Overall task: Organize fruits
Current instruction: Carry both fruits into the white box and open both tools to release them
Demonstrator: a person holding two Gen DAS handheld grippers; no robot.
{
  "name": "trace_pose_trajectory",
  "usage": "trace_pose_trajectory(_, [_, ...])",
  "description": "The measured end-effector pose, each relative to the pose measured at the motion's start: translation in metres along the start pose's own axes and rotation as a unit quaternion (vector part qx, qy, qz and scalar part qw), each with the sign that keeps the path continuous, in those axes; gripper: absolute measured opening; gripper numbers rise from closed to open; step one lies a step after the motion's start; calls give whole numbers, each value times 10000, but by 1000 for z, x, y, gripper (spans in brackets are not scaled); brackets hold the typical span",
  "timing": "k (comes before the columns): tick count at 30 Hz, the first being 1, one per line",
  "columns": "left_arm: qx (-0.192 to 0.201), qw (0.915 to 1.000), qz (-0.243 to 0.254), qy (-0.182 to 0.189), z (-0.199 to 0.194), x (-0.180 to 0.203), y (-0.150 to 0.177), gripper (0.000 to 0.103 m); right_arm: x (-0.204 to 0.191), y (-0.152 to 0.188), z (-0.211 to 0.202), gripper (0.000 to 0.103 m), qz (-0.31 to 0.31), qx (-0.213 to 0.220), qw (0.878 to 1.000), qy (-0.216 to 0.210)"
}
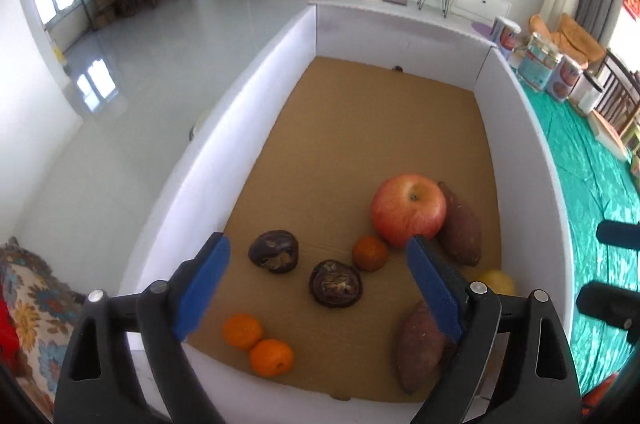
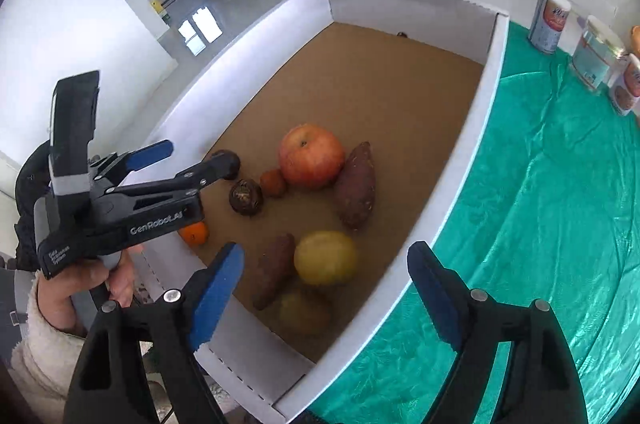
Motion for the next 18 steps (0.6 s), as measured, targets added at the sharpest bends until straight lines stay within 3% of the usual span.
trace_pose_trajectory(4, [849,9959,177,-270,-57,18,3,101,2,6,-46,93,122,688,9973,227])
trace_pose_trajectory(6, [1045,9933,195,-462,-78,26,6,102,-1,17,-61,96,205,966,9947,274])
trace_pose_trajectory(9, [864,9950,46,-508,-89,31,16,102,-3,37,-71,102,380,1084,9921,507])
trace_pose_trajectory(13, [633,9948,180,-772,-88,37,31,102,-7,61,-66,102,442,860,9930,684])
trace_pose_trajectory(18, [297,9972,64,-684,-88,32,43,102,-17,66,-72,102,473,898,9935,513])
Point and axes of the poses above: each gripper's, at about its wrist camera, not at the fingertips, and z roughly the way its jaws point, x to its right, y to its underside, the point moved 4 cm from there along z, roughly the way its jaws point, and after that the axes turned 6 degrees about -z, right-handed, at the moved point
